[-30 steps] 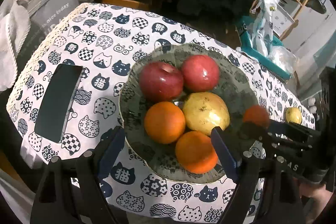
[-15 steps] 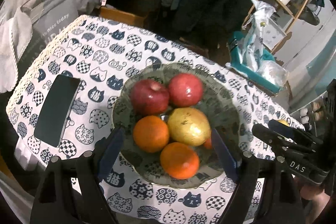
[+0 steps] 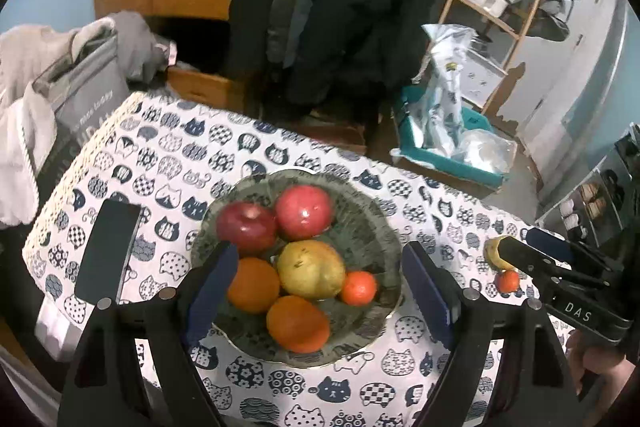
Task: Organize fruits
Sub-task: 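Move both open tools toward the yellow fruit and small tangerine on the cloth, then close the right tool on the small tangerine while the left tool grasps the yellow fruit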
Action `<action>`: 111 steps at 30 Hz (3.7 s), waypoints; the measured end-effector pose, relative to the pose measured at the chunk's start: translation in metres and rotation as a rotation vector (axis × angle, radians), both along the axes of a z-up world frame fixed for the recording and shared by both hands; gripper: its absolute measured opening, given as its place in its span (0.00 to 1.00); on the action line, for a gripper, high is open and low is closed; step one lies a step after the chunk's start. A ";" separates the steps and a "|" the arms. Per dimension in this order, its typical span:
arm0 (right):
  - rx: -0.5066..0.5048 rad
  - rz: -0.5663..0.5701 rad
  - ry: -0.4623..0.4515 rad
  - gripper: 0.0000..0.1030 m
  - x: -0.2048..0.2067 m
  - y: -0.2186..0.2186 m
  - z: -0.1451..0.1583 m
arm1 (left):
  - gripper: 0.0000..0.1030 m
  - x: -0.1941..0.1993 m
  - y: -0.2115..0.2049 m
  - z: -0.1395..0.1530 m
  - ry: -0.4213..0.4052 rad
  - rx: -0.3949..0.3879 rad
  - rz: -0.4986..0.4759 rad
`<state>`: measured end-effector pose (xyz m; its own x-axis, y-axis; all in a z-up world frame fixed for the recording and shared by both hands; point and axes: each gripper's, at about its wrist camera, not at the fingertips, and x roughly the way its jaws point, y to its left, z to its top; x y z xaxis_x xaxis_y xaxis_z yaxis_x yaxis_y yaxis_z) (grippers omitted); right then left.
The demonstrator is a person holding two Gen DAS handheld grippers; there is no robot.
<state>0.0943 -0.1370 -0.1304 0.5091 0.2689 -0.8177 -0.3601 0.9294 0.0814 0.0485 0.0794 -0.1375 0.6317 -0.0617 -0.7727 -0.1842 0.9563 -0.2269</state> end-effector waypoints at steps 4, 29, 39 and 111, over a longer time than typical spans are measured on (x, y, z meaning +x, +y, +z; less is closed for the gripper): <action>-0.001 -0.024 -0.023 0.62 -0.006 -0.019 0.011 | 0.83 0.000 -0.013 0.009 -0.018 0.006 -0.027; -0.007 -0.214 -0.086 0.69 -0.039 -0.141 0.033 | 0.85 0.013 -0.116 0.039 -0.100 0.067 -0.221; -0.037 -0.291 -0.057 0.69 -0.042 -0.186 0.016 | 0.87 0.029 -0.158 0.028 -0.074 0.077 -0.302; 0.044 -0.425 0.208 0.44 0.024 -0.252 -0.139 | 0.87 0.106 -0.266 -0.099 0.176 0.109 -0.525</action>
<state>0.1180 -0.3894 -0.2697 0.4081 0.1088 -0.9064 0.0794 0.9849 0.1540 0.1545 -0.1865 -0.2365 0.3985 -0.2467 -0.8834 0.2962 0.9462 -0.1306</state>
